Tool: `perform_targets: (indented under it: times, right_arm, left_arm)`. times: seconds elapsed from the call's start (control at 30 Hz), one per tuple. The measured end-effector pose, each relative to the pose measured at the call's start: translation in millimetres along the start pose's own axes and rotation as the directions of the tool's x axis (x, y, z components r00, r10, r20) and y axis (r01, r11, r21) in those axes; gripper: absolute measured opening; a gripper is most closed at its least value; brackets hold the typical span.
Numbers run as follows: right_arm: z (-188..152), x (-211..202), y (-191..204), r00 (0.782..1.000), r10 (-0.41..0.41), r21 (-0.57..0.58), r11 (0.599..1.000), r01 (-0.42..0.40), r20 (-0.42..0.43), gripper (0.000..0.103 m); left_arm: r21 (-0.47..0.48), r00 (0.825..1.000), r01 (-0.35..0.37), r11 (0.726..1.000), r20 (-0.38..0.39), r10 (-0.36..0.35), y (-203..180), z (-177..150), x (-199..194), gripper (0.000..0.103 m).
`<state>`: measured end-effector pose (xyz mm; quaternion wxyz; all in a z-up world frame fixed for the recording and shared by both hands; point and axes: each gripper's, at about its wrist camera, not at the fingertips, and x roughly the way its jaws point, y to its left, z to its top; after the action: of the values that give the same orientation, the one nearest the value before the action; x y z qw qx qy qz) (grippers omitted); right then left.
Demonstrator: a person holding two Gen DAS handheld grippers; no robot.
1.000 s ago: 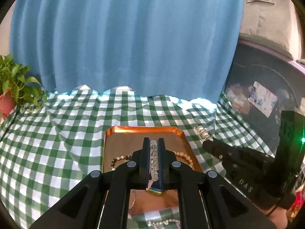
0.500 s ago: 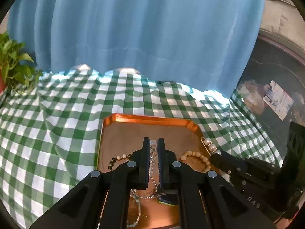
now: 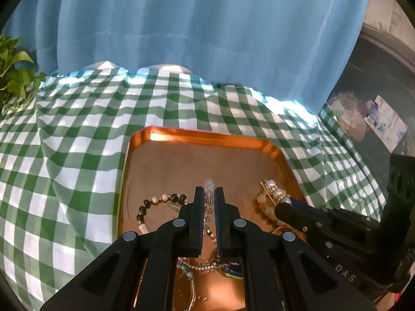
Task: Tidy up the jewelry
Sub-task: 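Carry the hair pin and crystal bracelet over the copper tray with both tools, then open the right tool to drop the hair pin while the left tool releases the crystal bracelet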
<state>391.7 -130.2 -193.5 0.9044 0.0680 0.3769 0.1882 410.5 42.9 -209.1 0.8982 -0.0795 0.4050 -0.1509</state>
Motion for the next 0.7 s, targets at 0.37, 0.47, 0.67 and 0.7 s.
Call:
perform_targets:
  times: [0.37, 0.47, 0.67, 0.7]
  right_arm:
    - [-6.2, 22.3, 2.1, 0.999, 0.000, 0.006, 1.000, 0.001, -0.051, 0.010]
    - [-6.3, 23.5, 3.1, 0.998, -0.005, 0.005, 1.000, 0.005, -0.055, 0.010]
    - [-6.7, 24.9, -1.5, 0.999, -0.016, 0.024, 1.000, 0.018, -0.051, 0.019]
    - [-6.9, 25.5, -4.0, 0.998, -0.012, 0.033, 0.999, 0.014, -0.056, 0.021]
  left_arm:
    - [0.052, 0.996, -0.062, 0.997, -0.061, 0.066, 7.7, -11.1, 21.3, 0.007]
    - [0.063, 0.994, -0.079, 0.995, -0.071, 0.084, 7.4, -13.8, 25.1, 0.007]
    - [0.062, 0.990, -0.120, 0.991, -0.070, 0.124, 7.4, -13.8, 24.3, 0.020]
    - [0.055, 0.988, -0.131, 0.990, -0.069, 0.135, 8.9, -13.4, 23.3, 0.032]
